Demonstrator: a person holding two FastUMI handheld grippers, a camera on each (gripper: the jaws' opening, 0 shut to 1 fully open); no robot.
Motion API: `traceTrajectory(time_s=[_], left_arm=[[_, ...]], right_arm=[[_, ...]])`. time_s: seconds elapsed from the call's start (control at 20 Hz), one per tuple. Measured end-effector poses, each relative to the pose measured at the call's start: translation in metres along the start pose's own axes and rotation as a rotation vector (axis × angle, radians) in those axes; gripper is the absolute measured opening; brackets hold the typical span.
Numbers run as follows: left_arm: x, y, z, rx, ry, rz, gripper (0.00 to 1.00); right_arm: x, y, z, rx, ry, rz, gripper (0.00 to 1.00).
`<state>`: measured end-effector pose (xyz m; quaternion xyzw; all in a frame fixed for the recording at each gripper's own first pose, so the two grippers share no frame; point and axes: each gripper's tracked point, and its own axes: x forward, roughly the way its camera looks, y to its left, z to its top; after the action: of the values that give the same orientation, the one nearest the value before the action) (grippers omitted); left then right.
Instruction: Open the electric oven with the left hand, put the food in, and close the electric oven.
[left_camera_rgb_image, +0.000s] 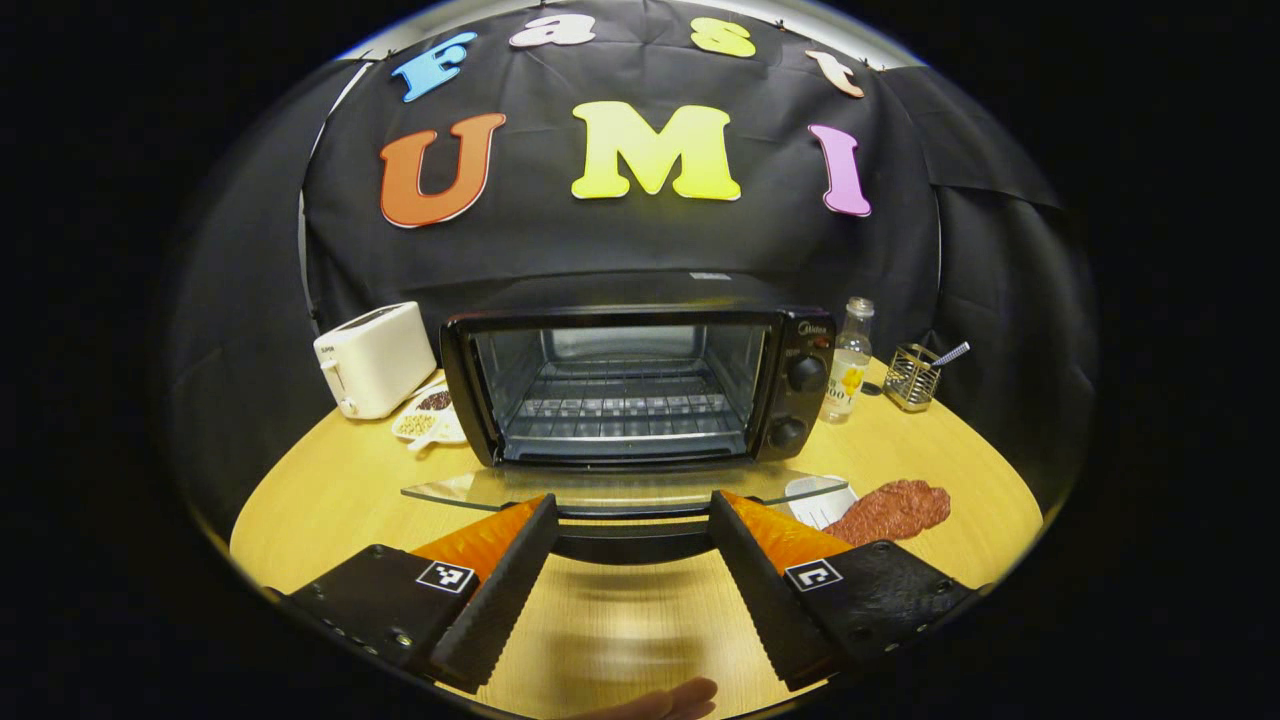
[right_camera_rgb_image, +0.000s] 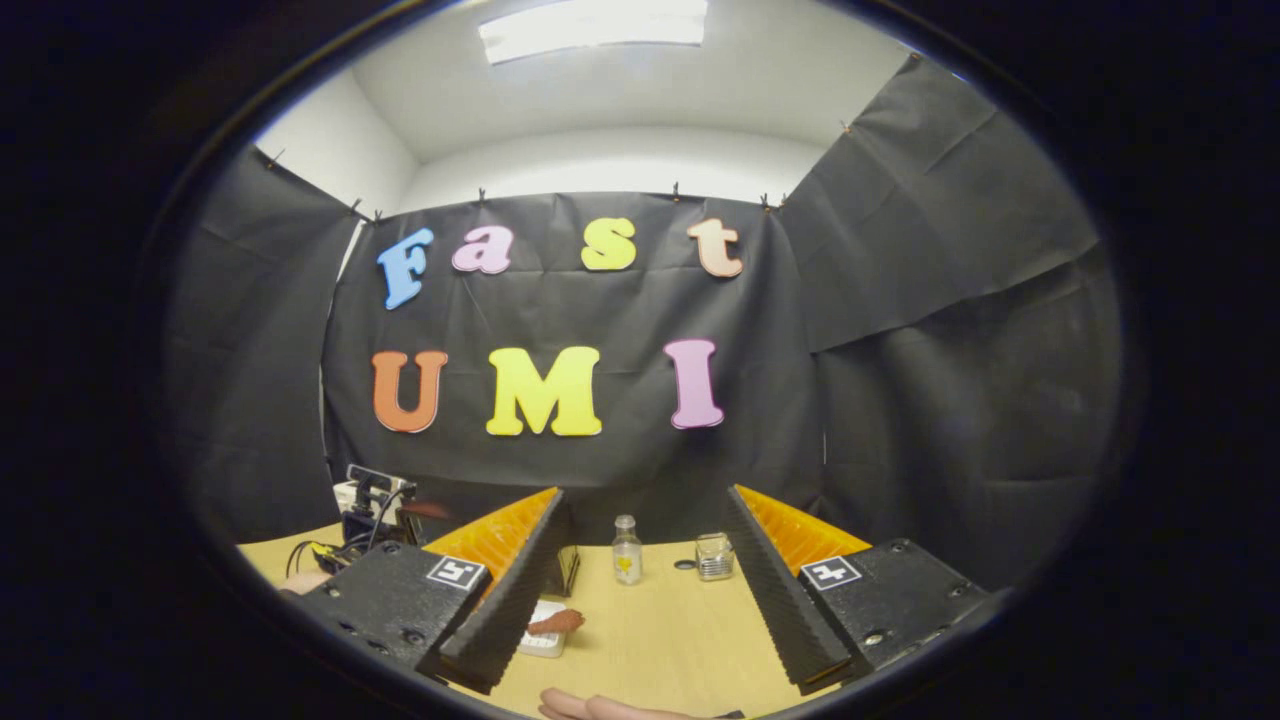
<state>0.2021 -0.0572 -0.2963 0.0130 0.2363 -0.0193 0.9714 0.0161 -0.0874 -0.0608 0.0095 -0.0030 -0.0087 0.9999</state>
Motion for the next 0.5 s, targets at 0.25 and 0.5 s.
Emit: traceTrajectory(time_s=[0.25,0.5], left_arm=[[0.000,-0.002,-0.053,-0.019,0.112,-0.002,0.96],[0.007,-0.007,-0.081,-0.028,0.181,-0.002,0.97]], right_arm=[[0.006,0.001,-0.015,-0.018,0.034,0.002,0.99],[0.013,0.009,-0.025,-0.035,0.068,0.018,0.99]])
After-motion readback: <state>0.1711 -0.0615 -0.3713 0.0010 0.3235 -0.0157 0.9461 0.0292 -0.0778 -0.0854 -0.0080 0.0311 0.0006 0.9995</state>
